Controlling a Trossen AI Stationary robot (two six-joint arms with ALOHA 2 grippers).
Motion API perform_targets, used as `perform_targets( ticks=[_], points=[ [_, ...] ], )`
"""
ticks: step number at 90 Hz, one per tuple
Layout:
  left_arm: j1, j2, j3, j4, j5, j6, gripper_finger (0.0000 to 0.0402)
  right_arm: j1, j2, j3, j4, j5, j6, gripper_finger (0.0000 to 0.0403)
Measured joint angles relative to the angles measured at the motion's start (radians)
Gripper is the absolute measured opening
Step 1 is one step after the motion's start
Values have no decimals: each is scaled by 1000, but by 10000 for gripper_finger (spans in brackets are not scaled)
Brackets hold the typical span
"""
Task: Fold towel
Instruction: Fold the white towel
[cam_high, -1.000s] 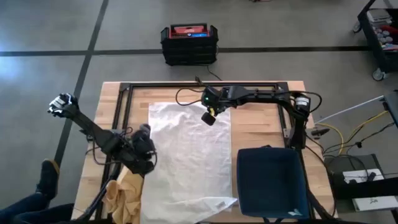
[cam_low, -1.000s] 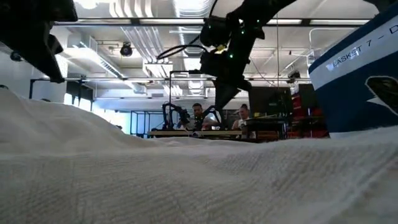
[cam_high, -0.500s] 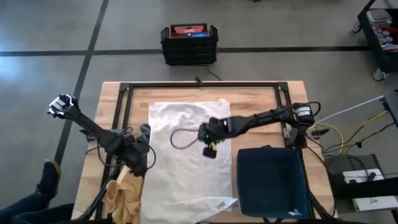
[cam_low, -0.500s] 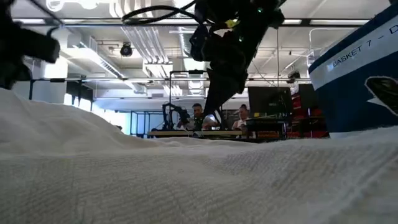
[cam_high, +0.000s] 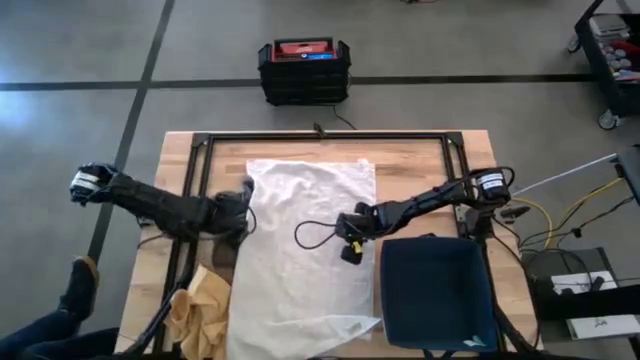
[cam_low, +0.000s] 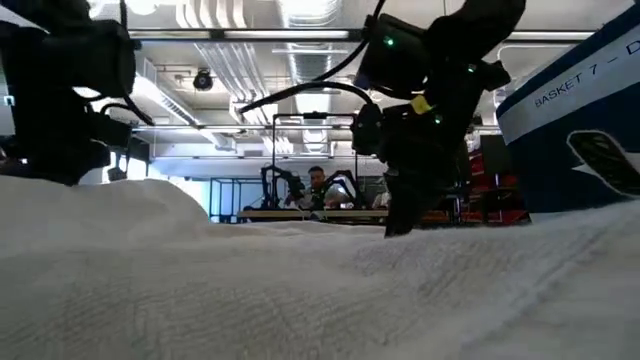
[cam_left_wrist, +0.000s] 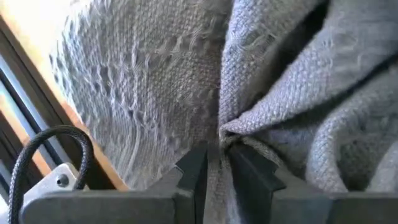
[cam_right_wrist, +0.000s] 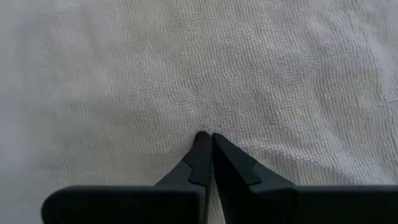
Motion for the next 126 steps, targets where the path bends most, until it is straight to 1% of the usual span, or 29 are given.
perform_targets(
  ticks=[18,38,50,59,66,73,85,92,99,106,111,119,126],
  points=[
    [0,7,5,-5,20,5,5,1,-30,39,-190,0,-36,2],
    [0,3,10,-9,24,11,4,1,-83,111,-180,20,-117,2],
    [-1,-11,94,-87,24,18,1,0,-102,172,-179,26,-182,2],
    [-2,-19,191,-179,-15,40,1,-2,-131,222,-205,27,-198,2],
    [-2,-23,256,-240,-58,75,1,1,-157,268,-280,20,-207,2],
    [-2,-29,299,-243,-86,134,1,14,-194,315,-363,6,-200,2],
    [-2,-34,320,-227,-92,197,1,77,-281,360,-504,-44,-161,2],
    [-2,-36,314,-228,-72,219,1,123,-330,358,-606,-38,-119,2],
    [-2,-36,303,-231,-65,240,4,167,-364,355,-725,14,-73,3],
    [-2,-37,292,-232,-64,250,6,204,-379,354,-842,81,4,14],
    [-2,-37,283,-230,-59,252,7,223,-385,354,-911,94,50,28],
    [-2,-39,271,-232,-45,259,4,247,-386,352,-1007,99,98,63],
    [-2,-41,259,-233,-19,262,1,265,-385,340,-1046,99,115,101]
  ],
)
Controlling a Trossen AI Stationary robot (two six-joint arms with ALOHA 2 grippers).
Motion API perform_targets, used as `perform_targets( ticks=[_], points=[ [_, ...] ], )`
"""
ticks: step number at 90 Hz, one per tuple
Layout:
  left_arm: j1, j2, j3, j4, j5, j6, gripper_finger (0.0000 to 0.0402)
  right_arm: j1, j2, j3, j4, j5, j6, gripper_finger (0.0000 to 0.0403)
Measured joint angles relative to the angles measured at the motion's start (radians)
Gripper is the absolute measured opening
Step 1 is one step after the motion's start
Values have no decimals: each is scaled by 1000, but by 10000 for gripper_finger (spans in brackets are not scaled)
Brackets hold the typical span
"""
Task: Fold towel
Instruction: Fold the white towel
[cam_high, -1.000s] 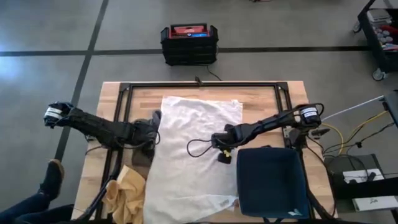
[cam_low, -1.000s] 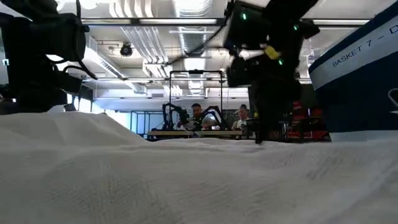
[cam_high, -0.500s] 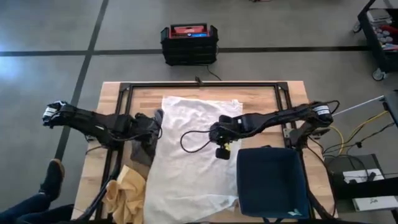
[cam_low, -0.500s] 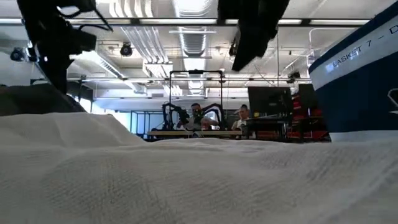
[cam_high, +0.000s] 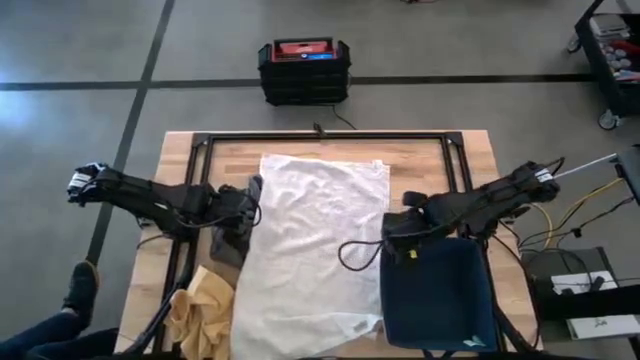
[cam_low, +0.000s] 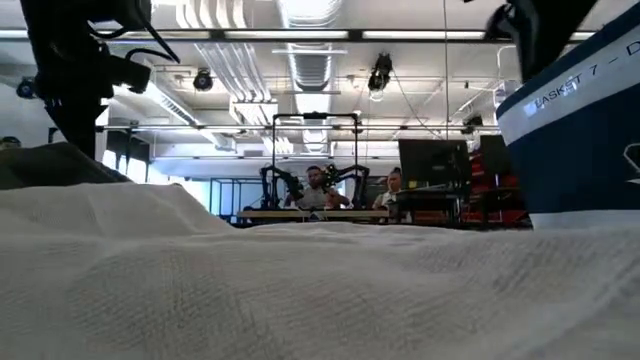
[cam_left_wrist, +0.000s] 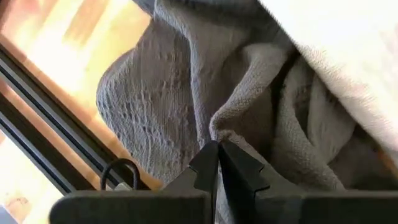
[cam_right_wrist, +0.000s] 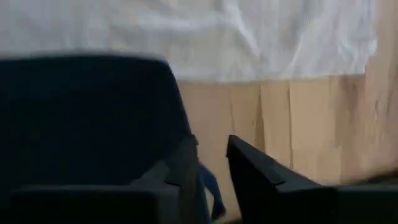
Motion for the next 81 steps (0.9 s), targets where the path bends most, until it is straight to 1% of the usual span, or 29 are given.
perform_targets(
  ticks=[11,20,31,40,46,53,58,65,68,71,77,81],
  points=[
    [0,-4,-10,1,9,12,2,10,2,-44,-1,-1,0,154],
    [0,-5,-11,6,10,20,4,9,6,-103,-1,-7,-2,185],
    [0,-6,-11,8,9,20,6,9,6,-174,26,-60,-37,202],
    [0,-6,-11,18,9,37,3,8,6,-224,58,-63,-49,201],
    [0,-6,-11,34,8,53,1,2,6,-262,77,-61,-73,191],
    [0,-6,-11,59,8,68,1,-7,6,-302,114,-63,-101,158],
    [0,-6,-11,74,8,76,2,-12,7,-319,123,-63,-120,117],
    [0,-6,-11,79,8,80,3,-18,5,-321,115,-68,-151,44],
    [0,-6,-11,80,8,84,4,-20,0,-314,112,-74,-164,24],
    [0,-6,-11,80,8,88,4,-20,-5,-300,103,-73,-175,15],
    [0,-6,-11,80,9,90,4,-23,-14,-253,68,-63,-196,16],
    [0,-6,-11,81,9,91,4,-27,-22,-208,22,-33,-220,15]
  ],
)
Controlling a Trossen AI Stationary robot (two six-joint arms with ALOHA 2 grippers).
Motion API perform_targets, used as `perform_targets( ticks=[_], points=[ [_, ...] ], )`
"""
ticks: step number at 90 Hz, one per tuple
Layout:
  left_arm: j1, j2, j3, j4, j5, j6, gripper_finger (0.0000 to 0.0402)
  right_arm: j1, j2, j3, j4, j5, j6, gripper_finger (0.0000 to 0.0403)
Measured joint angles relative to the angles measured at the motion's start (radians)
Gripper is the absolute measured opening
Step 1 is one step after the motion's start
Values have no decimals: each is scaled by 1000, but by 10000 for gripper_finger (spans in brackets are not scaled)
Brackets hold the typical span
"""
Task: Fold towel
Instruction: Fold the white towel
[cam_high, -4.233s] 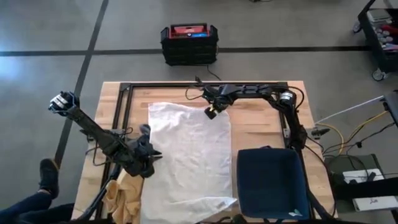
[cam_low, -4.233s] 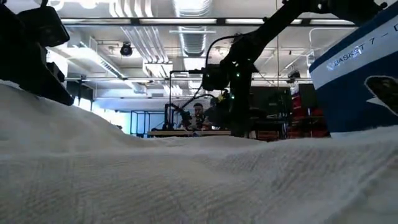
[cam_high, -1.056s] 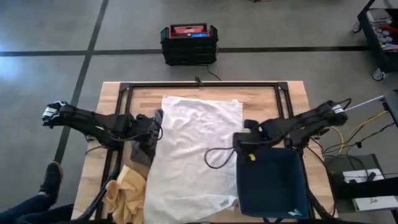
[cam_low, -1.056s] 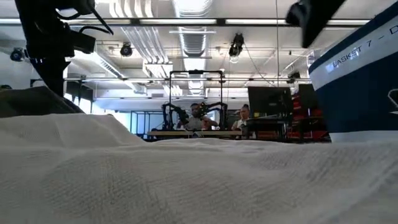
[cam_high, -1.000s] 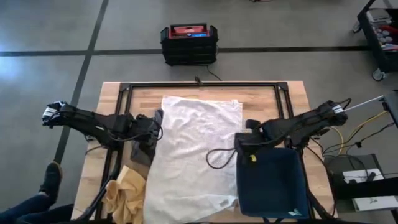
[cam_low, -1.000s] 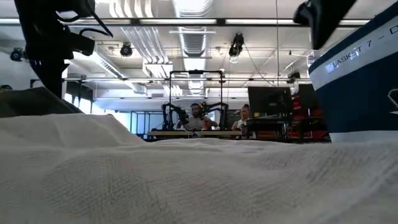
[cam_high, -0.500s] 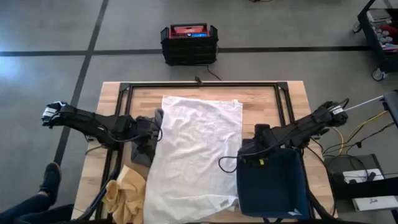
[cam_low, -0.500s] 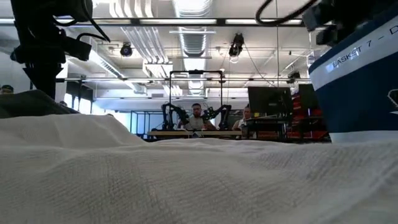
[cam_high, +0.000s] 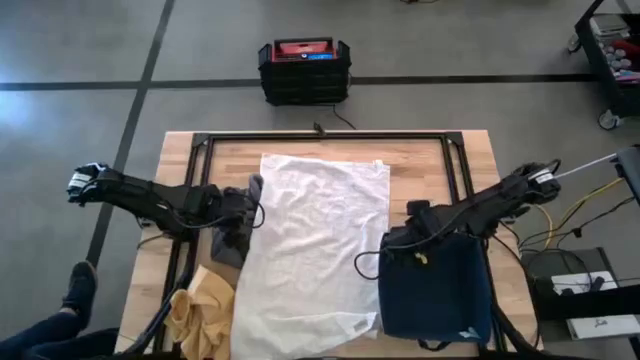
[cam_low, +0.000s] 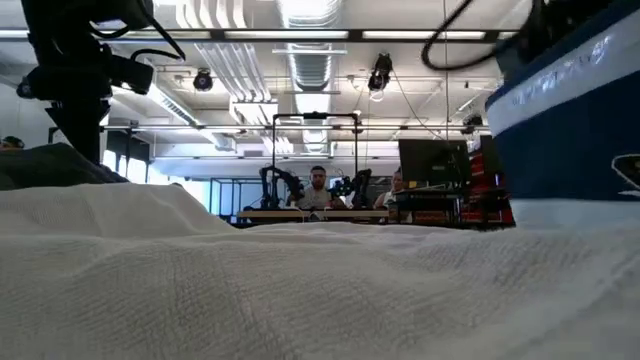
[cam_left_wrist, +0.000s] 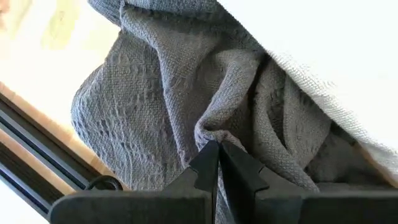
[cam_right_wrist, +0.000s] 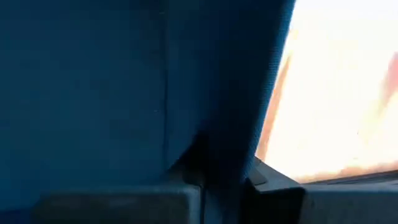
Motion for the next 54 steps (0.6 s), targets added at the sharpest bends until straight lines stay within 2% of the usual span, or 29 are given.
perform_targets(
  ticks=[15,23,39,54],
  points=[
    [0,0,0,5,0,0,4,-70,-23,176,-156,181,-90,3],
    [0,0,0,7,0,0,4,-148,-32,229,-172,224,-154,1],
    [0,0,0,12,0,8,4,-352,-36,257,-157,318,-347,1],
    [0,0,0,15,0,8,4,-599,-33,231,-24,407,-585,1]
  ],
)
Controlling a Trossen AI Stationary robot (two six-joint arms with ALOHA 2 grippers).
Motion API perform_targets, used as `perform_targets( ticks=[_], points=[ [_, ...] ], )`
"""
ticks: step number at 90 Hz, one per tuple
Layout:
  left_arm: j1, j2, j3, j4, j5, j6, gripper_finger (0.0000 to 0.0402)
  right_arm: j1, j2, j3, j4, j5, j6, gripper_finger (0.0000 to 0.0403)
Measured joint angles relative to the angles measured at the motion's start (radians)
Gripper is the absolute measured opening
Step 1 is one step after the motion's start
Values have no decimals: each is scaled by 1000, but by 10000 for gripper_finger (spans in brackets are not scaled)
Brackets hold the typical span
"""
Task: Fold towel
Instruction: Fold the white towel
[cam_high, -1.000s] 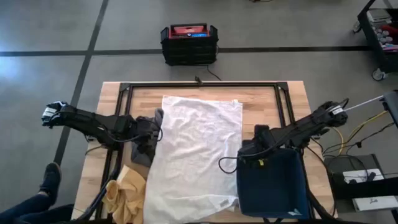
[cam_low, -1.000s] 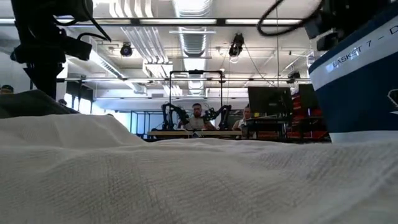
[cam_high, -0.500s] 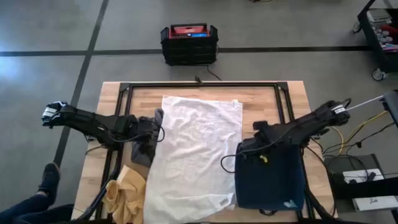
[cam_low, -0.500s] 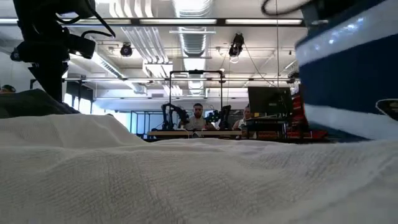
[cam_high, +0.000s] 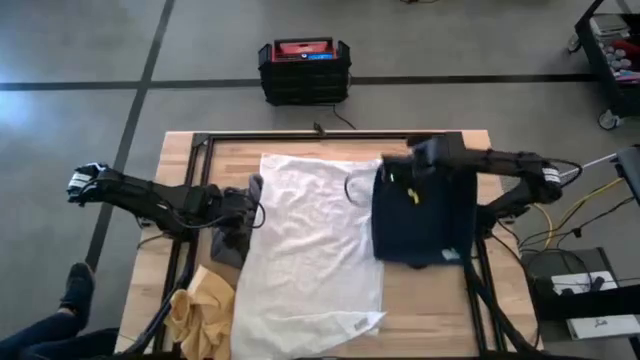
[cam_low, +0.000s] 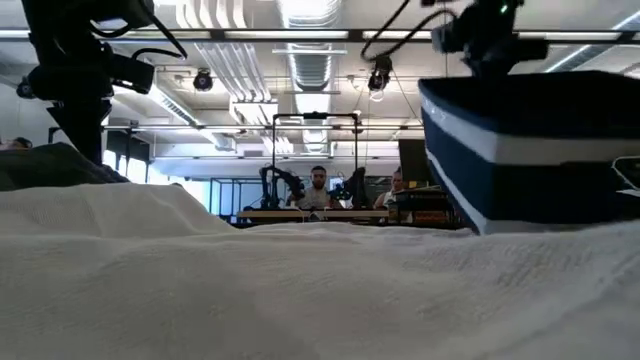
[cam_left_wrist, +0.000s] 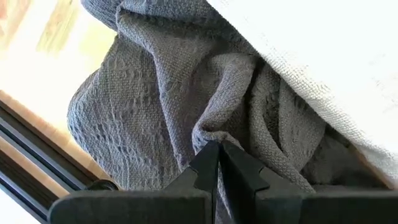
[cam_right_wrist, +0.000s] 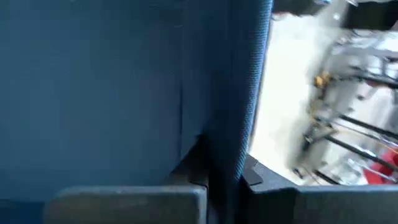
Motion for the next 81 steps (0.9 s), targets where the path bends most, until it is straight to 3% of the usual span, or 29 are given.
perform_targets(
  ticks=[17,33,68,81],
  points=[
    [0,0,0,3,0,0,4,-235,5,-21,215,34,-285,0],
    [0,0,0,5,0,18,4,-350,38,-21,272,-18,-473,0],
    [0,-16,19,-5,-1,24,2,-476,225,-37,377,-59,-497,2],
    [-1,-34,68,-11,-46,22,1,-492,270,-37,427,-45,-495,32]
  ],
)
